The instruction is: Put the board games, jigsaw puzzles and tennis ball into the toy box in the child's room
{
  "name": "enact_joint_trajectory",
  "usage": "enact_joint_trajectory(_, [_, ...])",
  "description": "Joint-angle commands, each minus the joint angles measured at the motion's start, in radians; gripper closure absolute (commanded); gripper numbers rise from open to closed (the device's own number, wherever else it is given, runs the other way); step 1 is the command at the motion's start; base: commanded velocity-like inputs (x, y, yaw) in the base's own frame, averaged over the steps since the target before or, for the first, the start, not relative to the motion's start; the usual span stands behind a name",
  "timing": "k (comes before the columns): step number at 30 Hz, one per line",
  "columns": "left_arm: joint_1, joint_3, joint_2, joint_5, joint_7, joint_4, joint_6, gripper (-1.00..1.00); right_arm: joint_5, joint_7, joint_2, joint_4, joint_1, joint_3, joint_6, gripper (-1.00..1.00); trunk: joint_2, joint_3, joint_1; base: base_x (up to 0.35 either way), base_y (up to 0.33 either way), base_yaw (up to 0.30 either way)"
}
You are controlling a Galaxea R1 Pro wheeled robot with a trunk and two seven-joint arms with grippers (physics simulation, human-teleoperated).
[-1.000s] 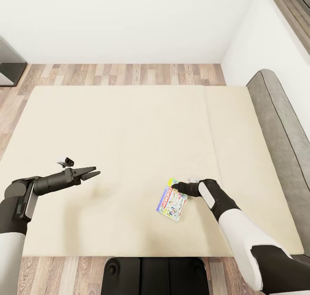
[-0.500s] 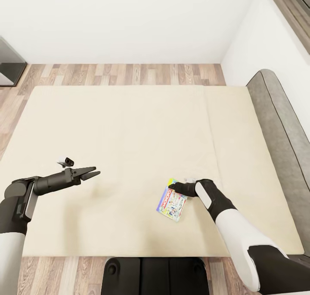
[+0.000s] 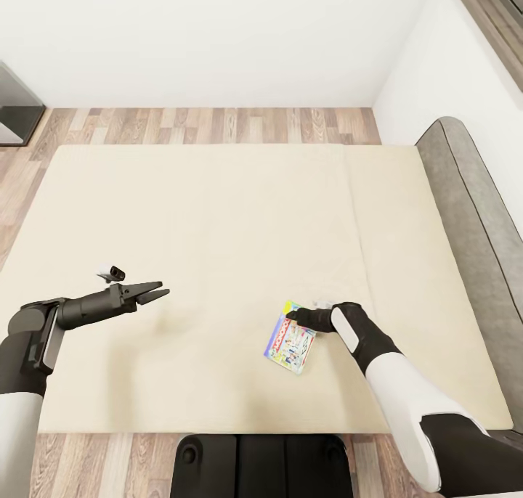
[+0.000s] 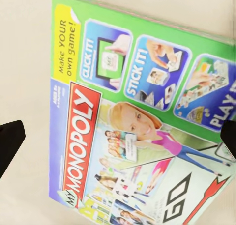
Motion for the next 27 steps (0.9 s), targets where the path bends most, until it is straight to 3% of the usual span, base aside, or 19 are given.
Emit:
enact_joint_trajectory(1, [0.000, 0.000, 0.000, -0.001, -0.004, 0.000, 0.011, -1.00, 0.004, 0.003, -0.001, -0.001, -0.001, 0.001, 0.004, -1.00, -0.002, -0.001, 0.001, 0.000, 0.000, 0.000])
enact_joint_trajectory(27, [0.000, 0.001, 0.002, -0.001, -0.004, -0.001, 0.011, -1.00, 0.002, 0.005, -0.030, -0.001, 0.000, 0.000, 0.003, -1.00, -0.002, -0.001, 0.001, 0.000, 0.000, 0.000])
